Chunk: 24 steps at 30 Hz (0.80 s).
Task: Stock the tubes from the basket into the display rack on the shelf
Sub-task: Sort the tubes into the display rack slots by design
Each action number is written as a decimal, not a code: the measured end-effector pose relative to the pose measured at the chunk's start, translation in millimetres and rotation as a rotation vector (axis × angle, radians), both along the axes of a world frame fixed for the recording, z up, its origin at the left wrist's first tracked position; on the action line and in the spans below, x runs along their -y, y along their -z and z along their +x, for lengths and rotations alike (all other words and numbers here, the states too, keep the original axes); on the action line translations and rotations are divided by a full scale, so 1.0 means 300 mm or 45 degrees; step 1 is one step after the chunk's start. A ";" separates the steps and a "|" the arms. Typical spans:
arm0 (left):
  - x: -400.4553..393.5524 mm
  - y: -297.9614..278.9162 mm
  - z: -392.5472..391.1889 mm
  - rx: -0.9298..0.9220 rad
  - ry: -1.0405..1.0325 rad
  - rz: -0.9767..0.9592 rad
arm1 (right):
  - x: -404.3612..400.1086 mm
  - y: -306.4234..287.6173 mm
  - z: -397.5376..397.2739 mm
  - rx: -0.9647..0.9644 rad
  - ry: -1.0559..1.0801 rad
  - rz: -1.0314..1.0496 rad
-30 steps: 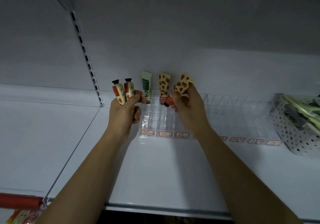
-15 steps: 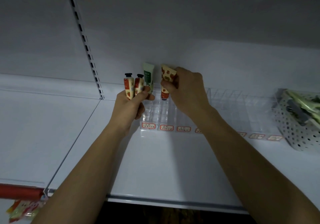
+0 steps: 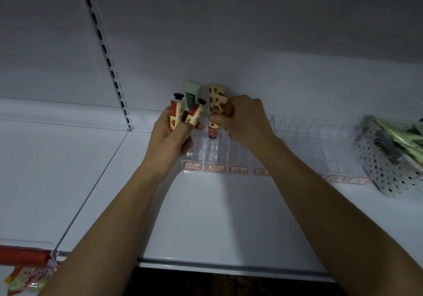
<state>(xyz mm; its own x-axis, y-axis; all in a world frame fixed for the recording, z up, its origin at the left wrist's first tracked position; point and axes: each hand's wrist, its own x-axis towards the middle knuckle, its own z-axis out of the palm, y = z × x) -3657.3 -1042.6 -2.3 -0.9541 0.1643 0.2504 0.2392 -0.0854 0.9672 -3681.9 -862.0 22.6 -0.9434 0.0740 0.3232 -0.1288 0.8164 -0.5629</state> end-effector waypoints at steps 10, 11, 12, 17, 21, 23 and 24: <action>-0.004 0.000 0.005 -0.073 0.003 -0.071 | -0.010 0.066 0.159 -0.568 -0.417 0.115; -0.004 0.001 0.006 -0.093 0.017 -0.081 | -0.009 0.071 0.157 -0.537 -0.439 0.095; -0.004 0.003 0.007 -0.108 0.015 -0.090 | -0.013 0.075 0.154 -0.509 -0.443 0.073; 0.011 0.008 -0.011 -0.066 -0.074 0.105 | -0.057 0.056 0.153 -0.351 -0.294 -0.097; 0.001 0.007 -0.011 0.023 0.011 0.330 | -0.058 0.076 0.152 -0.241 -0.371 0.114; -0.006 0.007 -0.008 0.028 0.069 0.349 | -0.051 0.078 0.150 -0.256 -0.346 0.084; -0.008 0.007 -0.007 0.028 0.084 0.344 | -0.048 0.077 0.151 -0.285 -0.316 0.022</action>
<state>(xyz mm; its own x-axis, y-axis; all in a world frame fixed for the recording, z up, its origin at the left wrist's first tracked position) -3659.3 -1040.2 -4.3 -0.9492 0.1563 0.2730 0.2039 -0.3554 0.9122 -3636.6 -847.5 -0.4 -0.8375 -0.1563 0.5236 -0.4436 0.7539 -0.4846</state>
